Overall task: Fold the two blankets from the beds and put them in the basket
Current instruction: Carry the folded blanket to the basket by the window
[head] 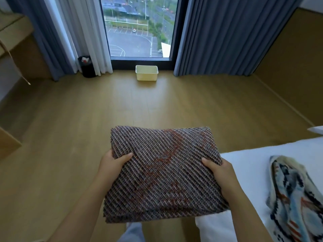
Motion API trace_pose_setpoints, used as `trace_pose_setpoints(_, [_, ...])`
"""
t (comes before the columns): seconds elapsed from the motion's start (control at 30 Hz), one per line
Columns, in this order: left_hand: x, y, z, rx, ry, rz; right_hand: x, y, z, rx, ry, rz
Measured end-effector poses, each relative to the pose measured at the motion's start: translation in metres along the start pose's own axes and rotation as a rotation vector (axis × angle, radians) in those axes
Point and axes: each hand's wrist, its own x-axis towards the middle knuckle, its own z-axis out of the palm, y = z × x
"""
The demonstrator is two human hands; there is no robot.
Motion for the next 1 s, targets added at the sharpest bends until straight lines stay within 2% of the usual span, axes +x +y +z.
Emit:
trace_pose_setpoints(0.47, [0.316,0.130,0.058,-0.026,-0.157,-0.049,0.267,-0.116,0.087,0.059,0.092,0.064])
trace_pose_setpoints(0.73, [0.499,0.210,0.133,-0.079,-0.096,-0.062,0.489,-0.202,0.107,0.059,0.025,0.060])
trace_pose_setpoints(1.0, [0.678,0.282,0.169,-0.073,0.000,-0.077,0.693,-0.277,0.162,0.019,-0.055,0.041])
